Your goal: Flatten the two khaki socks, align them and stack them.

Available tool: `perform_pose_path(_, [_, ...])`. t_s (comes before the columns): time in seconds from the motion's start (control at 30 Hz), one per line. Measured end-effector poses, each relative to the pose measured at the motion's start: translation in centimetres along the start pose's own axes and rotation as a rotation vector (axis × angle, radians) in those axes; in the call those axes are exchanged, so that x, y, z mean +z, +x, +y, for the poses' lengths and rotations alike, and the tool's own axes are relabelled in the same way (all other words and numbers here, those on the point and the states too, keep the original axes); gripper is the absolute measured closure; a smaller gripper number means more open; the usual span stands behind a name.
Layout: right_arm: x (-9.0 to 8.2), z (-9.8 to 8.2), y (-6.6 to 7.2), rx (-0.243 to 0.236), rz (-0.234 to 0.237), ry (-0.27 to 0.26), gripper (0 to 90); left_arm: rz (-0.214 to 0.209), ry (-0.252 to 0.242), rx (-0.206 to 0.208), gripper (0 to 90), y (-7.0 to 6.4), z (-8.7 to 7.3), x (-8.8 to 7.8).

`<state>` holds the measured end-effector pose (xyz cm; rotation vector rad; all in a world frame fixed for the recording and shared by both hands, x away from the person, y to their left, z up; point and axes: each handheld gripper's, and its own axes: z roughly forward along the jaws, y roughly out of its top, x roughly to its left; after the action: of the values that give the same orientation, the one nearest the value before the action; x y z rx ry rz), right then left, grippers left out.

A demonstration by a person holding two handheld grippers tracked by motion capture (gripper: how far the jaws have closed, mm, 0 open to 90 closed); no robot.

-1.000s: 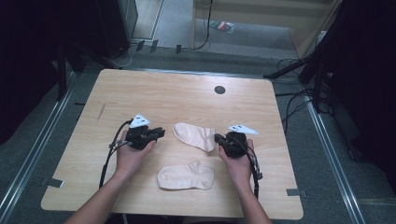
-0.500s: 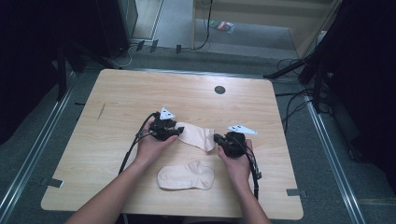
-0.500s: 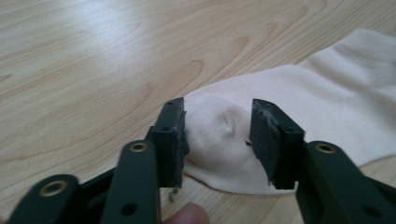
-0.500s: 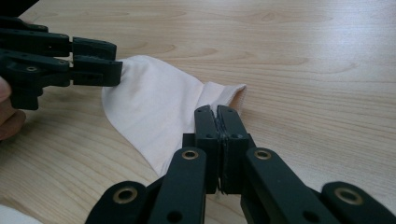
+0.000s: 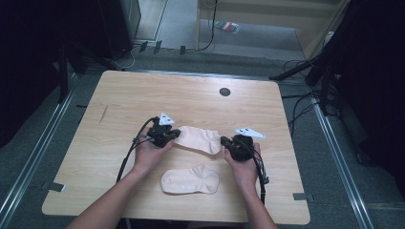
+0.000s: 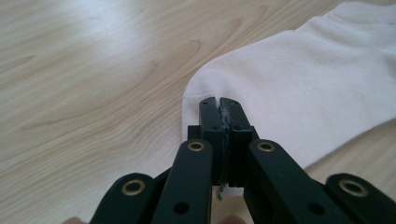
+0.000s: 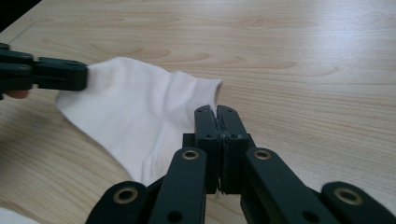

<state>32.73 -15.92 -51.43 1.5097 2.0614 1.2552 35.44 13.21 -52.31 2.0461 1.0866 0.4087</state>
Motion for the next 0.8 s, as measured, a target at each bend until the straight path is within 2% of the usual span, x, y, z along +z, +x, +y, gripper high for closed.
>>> perform_pose_path(0.1, [-0.3,-0.1,0.1,0.007,0.008,0.0,89.5,-0.007,-0.046,-0.01,90.0,-0.1,-0.7,-2.1])
perform_pose_path(0.27, [-1.3,-0.8,1.3,-0.017,0.031,0.013,89.6,-0.017,-0.085,0.001,90.0,-0.8,-1.8,-4.9])
perform_pose_path(0.37, [-2.2,-1.3,1.9,-0.016,0.044,0.022,89.7,-0.063,-0.103,-0.049,90.0,-1.4,-3.0,-6.6])
perform_pose_path(0.47, [-3.2,-2.2,2.6,-0.032,0.062,0.039,89.8,-0.082,-0.113,-0.058,90.0,-2.2,-4.2,-8.2])
perform_pose_path(0.67, [-4.9,-3.7,3.5,-0.05,0.082,0.056,89.8,-0.077,-0.123,-0.05,90.0,-3.8,-6.4,-10.0])
perform_pose_path(0.73, [-5.3,-4.3,3.8,-0.054,0.083,0.063,89.8,-0.094,-0.119,-0.071,90.0,-4.4,-7.2,-10.3])
perform_pose_path(0.8, [-5.5,-4.7,4.0,-0.05,0.086,0.064,89.8,-0.093,-0.116,-0.067,90.0,-4.9,-7.9,-10.6])
